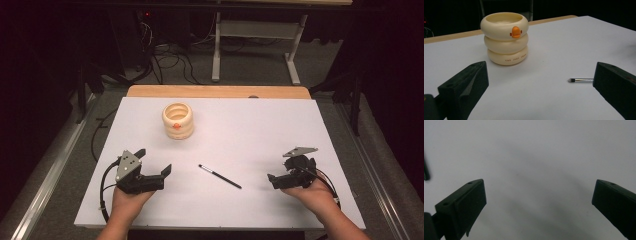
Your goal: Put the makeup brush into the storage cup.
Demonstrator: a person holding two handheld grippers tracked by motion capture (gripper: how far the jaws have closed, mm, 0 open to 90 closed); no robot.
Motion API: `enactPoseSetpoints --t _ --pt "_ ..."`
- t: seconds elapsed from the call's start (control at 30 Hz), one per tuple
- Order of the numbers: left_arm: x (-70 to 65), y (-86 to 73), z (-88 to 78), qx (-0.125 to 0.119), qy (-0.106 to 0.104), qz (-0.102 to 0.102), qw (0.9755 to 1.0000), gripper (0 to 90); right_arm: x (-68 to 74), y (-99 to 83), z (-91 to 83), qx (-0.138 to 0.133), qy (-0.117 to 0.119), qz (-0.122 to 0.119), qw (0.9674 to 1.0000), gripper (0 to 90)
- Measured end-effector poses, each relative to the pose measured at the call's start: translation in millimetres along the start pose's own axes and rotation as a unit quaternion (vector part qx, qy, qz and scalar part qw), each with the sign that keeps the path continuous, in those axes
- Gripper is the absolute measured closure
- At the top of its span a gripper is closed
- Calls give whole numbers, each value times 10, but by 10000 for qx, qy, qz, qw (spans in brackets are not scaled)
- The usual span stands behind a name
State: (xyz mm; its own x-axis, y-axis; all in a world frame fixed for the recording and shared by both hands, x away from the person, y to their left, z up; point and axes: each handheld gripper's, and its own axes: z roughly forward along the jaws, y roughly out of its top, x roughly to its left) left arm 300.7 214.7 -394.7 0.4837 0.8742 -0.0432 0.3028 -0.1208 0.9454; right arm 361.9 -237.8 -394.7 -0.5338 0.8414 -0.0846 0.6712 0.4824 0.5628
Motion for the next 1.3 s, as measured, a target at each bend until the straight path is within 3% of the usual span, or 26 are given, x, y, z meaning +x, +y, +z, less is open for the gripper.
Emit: enactPoseSetpoints --t 0.23,0.53,0.77,1.03,1.3 --pt "-6 -6 1 -5 -31 20 10000 8 13 2 5 197 -11 -143 9997 14" --pt "-1 -5 0 -20 -33 18 10000 8 59 57 17 684 -60 -450 9966 17" --pt "2 -3 -3 -30 -27 24 10000 8 88 100 8 1169 -124 -685 9907 33" --pt "5 0 -7 -49 -31 20 10000 8 80 107 5 1434 -122 -781 9865 53" --pt "3 -1 -4 -38 -29 49 10000 8 123 219 -3 1820 -18 -1111 9770 80"
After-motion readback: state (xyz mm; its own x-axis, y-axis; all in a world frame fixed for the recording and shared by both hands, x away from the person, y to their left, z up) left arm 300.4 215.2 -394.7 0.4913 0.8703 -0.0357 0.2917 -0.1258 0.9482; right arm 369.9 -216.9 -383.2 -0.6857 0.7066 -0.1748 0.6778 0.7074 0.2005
